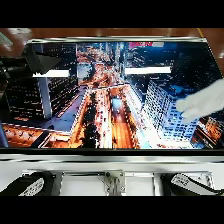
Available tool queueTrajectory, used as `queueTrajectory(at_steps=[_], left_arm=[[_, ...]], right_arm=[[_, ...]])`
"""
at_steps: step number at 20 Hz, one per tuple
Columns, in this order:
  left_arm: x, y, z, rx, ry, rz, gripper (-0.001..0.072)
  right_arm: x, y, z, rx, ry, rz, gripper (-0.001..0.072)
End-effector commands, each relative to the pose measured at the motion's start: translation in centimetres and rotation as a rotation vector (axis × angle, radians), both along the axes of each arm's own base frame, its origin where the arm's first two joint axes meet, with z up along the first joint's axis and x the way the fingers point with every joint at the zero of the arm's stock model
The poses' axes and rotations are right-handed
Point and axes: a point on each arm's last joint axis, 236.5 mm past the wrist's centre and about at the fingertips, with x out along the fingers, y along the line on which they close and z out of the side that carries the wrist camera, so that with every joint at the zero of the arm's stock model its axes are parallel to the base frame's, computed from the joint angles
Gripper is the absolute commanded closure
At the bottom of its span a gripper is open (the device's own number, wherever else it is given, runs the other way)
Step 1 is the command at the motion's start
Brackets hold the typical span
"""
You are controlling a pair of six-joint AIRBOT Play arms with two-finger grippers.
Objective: Fold the shirts.
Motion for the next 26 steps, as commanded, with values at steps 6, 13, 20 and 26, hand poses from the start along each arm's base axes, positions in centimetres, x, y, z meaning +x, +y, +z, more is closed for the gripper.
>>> queueTrajectory(at_steps=[6, 13, 20, 26], left_arm=[[-0.2, -0.1, -0.2, 0.003, 0.005, -0.011, 0.0673], [-0.2, -0.1, -0.1, 0.003, 0.005, -0.01, 0.0673], [-0.2, -0.1, -0.1, 0.003, 0.005, -0.011, 0.0673], [-0.2, -0.1, -0.1, 0.003, 0.005, -0.011, 0.0673]], right_arm=[[-18.7, -5.1, -10.3, 0.168, 0.607, -0.228, 0.0648], [-9.6, -5.3, -4.7, 0.318, 0.035, -0.249, 0.0648], [5.8, -1.6, 10.5, 0.23, -0.425, -0.193, 0.0649], [5.7, -2.8, 2.6, 0.227, -0.191, -0.176, 0.0648]])
